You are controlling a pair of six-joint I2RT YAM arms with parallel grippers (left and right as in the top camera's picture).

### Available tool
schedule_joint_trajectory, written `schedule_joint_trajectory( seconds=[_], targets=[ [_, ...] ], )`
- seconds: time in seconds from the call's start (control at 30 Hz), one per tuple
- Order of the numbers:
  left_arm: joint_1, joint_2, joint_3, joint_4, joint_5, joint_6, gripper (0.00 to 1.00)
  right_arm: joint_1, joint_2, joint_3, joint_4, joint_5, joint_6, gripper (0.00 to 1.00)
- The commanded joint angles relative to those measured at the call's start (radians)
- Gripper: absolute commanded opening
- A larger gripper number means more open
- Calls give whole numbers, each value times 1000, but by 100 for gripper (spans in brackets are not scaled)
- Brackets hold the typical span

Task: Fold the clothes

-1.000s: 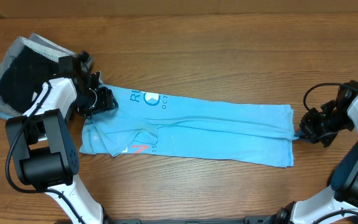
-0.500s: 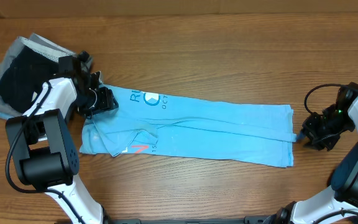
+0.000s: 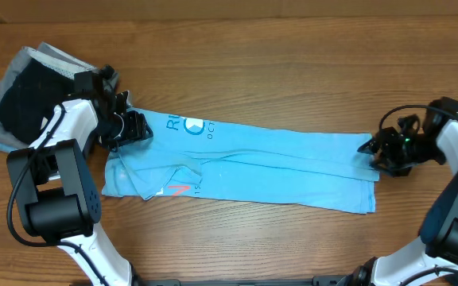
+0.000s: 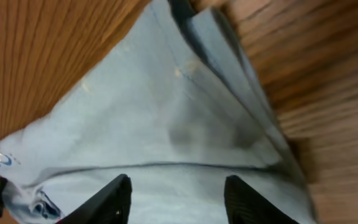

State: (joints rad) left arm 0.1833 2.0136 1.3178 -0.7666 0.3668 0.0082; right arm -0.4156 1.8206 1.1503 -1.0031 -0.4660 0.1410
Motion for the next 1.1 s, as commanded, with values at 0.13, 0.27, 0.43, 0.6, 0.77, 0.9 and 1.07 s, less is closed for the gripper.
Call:
schedule_joint_trajectory(
  seconds=[0.13, 0.27, 0.43, 0.6, 0.77, 0.9, 1.07],
  targets=[
    [-12, 55, -53, -14, 19, 15, 61, 142, -21, -165, 191, -15, 75, 27],
    [-12, 55, -52, -22, 16, 15, 61, 143, -25, -166, 51, 80, 124, 6],
    [-12, 55, -52, -22, -3, 19, 61, 78, -65, -95, -20, 139, 122, 6],
    [-12, 55, -52, -21, -8, 19, 61, 48, -109, -42, -6, -47, 3, 8],
    [-12, 55, -52, -21, -7, 18, 60, 101, -114, -43, 10, -224, -64, 12],
    [-12, 55, -52, -22, -8, 18, 61, 146, -114, -43, 29, -95, -23, 20],
    [-12, 55, -52, -22, -7, 18, 61, 145, -113, -45, 27, 35, 69, 23]
  ],
)
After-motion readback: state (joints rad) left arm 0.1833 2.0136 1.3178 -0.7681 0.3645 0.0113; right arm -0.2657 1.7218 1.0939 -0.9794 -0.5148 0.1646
